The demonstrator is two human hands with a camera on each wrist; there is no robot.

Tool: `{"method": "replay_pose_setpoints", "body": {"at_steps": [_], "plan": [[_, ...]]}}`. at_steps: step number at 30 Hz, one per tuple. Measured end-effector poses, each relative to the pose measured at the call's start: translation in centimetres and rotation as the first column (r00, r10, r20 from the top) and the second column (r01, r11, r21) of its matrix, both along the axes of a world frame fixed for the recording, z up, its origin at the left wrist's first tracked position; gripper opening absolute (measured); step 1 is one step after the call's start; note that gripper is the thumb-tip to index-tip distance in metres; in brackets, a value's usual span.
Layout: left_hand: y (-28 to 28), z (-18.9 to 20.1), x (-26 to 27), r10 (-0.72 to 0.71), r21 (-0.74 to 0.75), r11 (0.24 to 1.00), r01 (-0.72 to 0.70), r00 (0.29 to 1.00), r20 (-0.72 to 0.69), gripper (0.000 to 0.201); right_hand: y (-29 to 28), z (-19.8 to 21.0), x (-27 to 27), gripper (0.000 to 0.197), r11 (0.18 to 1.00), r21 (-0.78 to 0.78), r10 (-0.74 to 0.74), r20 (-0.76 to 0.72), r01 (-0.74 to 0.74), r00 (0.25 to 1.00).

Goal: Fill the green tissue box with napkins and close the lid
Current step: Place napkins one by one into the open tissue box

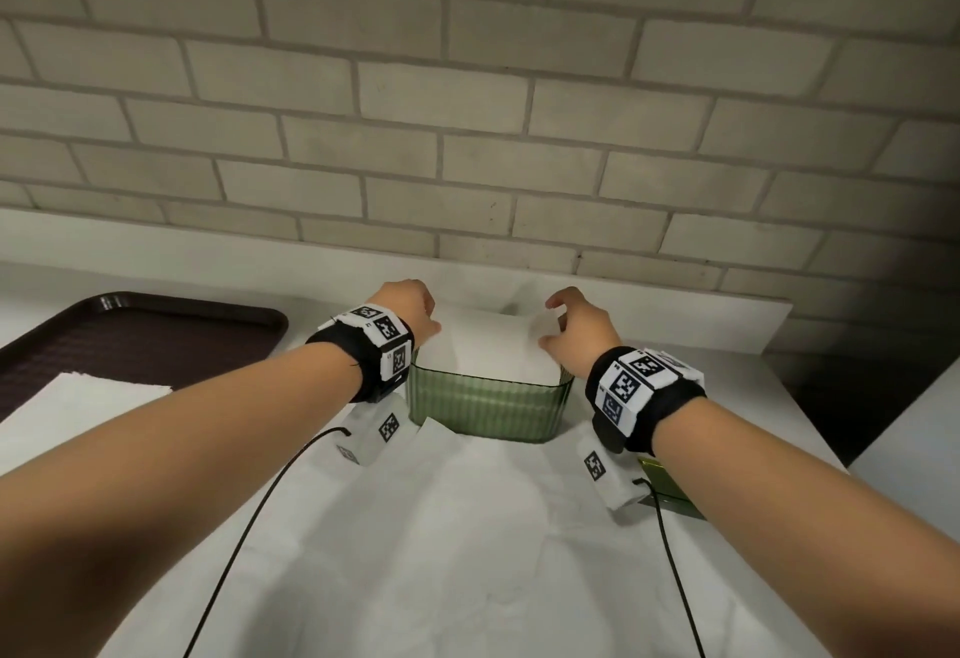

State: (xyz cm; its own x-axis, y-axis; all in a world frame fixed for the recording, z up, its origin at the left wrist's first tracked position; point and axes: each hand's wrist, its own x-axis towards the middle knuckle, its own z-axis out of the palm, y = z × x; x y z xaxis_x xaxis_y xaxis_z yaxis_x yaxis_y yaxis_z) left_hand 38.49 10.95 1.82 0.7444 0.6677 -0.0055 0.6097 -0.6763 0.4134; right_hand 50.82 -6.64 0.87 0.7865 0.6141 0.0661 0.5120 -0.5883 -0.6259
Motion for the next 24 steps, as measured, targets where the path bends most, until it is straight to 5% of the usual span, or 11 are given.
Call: {"method": "replay_pose_setpoints", "body": {"at_steps": [7, 15, 24], "plan": [[0.3, -0.3, 0.8, -0.013, 0.158, 0.987, 0.042, 0.984, -0.178, 0.013, 0.7, 0.7, -0.6, 0.072, 0.958, -0.264, 0.132, 0.077, -0.108, 0.988], [0.1, 0.6, 1.9, -0.083, 0.17, 0.974, 0.152, 0.931, -0.356, 0.049, 2.2, 2.3, -0.2, 0.103, 0.843, -0.529, 0.169, 0.081, -0.101, 0.982], [-1.0, 1.7, 3.1, -0.126, 0.264, 0.927, 0.265, 0.885, -0.448, 0.03, 4.6, 3.5, -1.5, 0.063, 0.618, -0.772, 0.406, 0.151, -0.149, 0.901]]}}
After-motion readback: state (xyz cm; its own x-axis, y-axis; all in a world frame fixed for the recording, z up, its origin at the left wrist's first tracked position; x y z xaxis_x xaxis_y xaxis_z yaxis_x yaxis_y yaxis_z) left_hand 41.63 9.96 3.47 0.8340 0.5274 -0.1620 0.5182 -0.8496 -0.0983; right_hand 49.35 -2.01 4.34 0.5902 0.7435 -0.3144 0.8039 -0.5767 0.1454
